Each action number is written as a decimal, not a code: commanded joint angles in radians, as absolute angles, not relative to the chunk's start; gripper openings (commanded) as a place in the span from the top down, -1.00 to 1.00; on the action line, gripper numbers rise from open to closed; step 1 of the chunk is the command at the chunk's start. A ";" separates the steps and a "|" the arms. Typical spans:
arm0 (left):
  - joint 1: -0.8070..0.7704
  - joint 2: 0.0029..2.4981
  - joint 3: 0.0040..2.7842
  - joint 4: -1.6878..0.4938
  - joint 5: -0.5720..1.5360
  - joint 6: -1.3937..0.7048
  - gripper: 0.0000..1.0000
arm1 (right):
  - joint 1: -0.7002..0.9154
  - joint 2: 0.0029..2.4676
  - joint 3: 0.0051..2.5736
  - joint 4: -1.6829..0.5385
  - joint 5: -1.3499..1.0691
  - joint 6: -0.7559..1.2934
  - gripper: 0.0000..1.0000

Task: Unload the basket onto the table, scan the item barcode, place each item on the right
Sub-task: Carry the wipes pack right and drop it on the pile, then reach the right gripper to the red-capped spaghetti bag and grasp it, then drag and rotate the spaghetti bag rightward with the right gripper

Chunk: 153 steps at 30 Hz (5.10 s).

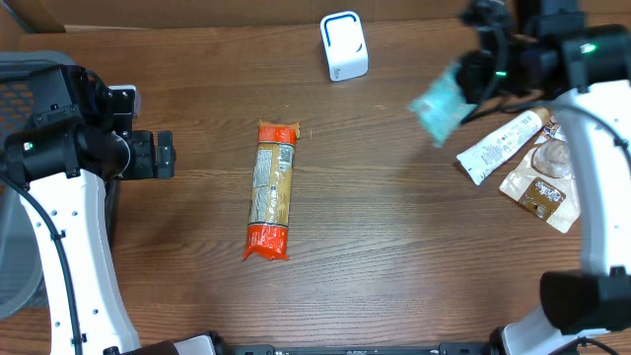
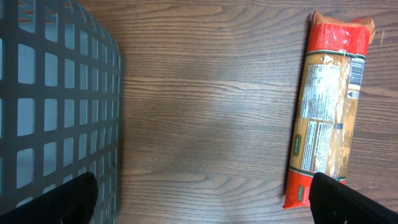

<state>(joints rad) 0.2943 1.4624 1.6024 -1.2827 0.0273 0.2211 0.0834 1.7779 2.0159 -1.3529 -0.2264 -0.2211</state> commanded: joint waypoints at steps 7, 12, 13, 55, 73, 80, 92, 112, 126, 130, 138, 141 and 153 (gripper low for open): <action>0.292 1.451 1.605 -1.282 0.042 0.247 -0.99 | -0.275 1.811 1.658 -1.200 -0.373 -0.147 0.93; 0.292 1.451 1.605 -1.282 0.042 0.247 -0.99 | -0.418 1.811 1.525 -1.109 -0.376 -0.138 0.92; 0.292 1.451 1.605 -1.282 0.042 0.247 -0.99 | -0.438 1.811 1.509 -1.097 -0.377 -0.138 0.92; 0.292 1.451 1.605 -1.282 0.042 0.247 -1.00 | 0.533 1.987 1.714 -0.658 -0.362 0.412 -0.70; 0.292 1.451 1.605 -1.282 0.042 0.247 -0.99 | 0.668 2.266 1.714 -0.659 -0.529 0.508 -0.68; 0.292 1.451 1.605 -1.282 0.042 0.247 -0.99 | 0.667 2.311 1.709 -0.658 -0.607 0.474 -0.62; 0.292 1.451 1.605 -1.282 0.042 0.247 -0.99 | 0.694 2.318 1.629 -0.653 -0.667 0.516 -0.06; 0.292 1.451 1.605 -1.282 0.042 0.247 -0.99 | 0.653 2.079 1.887 -1.269 0.129 0.384 0.92; 0.292 1.451 1.605 -1.282 0.042 0.247 -0.99 | 0.849 2.207 1.912 -1.499 0.368 0.295 -0.08; 0.292 1.451 1.605 -1.282 0.042 0.247 -0.99 | 0.880 2.211 1.912 -1.488 0.366 0.286 -1.00; 0.292 1.451 1.605 -1.282 0.042 0.247 -0.99 | 0.762 2.211 1.912 -1.460 0.350 0.226 -1.00; 0.292 1.451 1.605 -1.282 0.042 0.247 -1.00 | 0.673 2.211 1.912 -1.421 0.184 0.136 -1.00; 0.292 1.451 1.605 -1.282 0.042 0.247 -0.99 | 0.467 2.212 1.765 -1.324 -0.230 -0.035 -1.00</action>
